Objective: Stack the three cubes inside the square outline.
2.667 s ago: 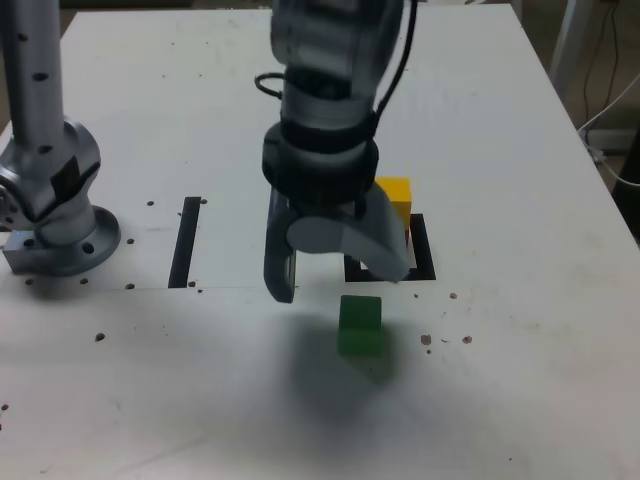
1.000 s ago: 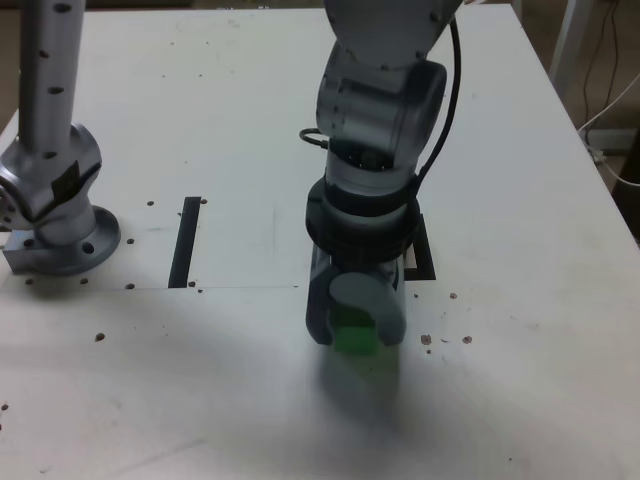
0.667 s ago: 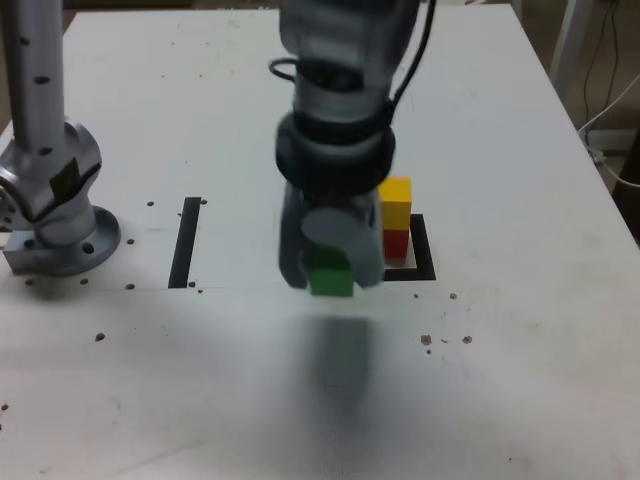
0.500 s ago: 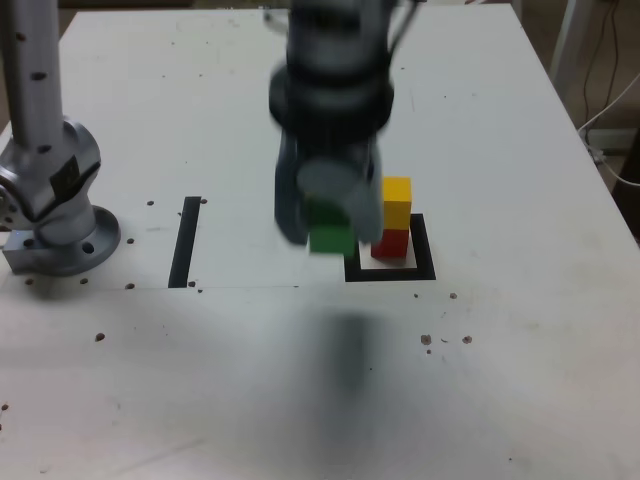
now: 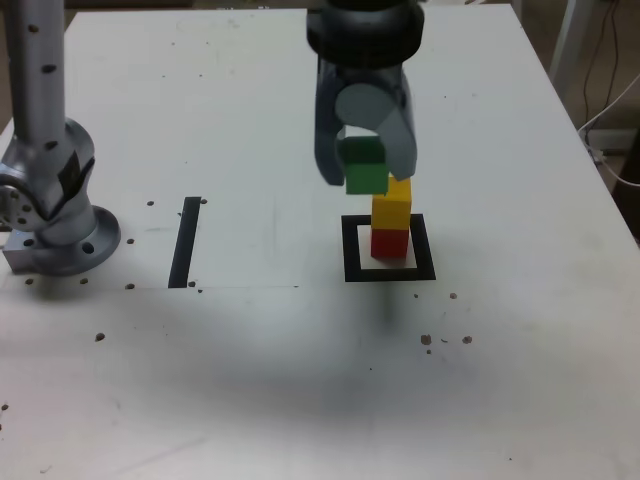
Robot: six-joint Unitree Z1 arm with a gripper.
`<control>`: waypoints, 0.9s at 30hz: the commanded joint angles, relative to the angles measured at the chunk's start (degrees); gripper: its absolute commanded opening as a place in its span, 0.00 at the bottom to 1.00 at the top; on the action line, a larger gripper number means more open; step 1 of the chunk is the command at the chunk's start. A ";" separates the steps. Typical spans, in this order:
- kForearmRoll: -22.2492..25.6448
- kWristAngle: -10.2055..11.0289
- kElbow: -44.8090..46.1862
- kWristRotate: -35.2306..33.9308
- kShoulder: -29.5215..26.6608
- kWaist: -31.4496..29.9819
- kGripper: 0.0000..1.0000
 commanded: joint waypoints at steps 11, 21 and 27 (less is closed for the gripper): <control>-1.05 0.21 -1.53 3.05 3.48 3.94 0.18; -2.47 0.20 -1.33 3.13 4.30 4.78 0.20; -3.36 0.31 -0.83 3.43 4.78 5.31 0.23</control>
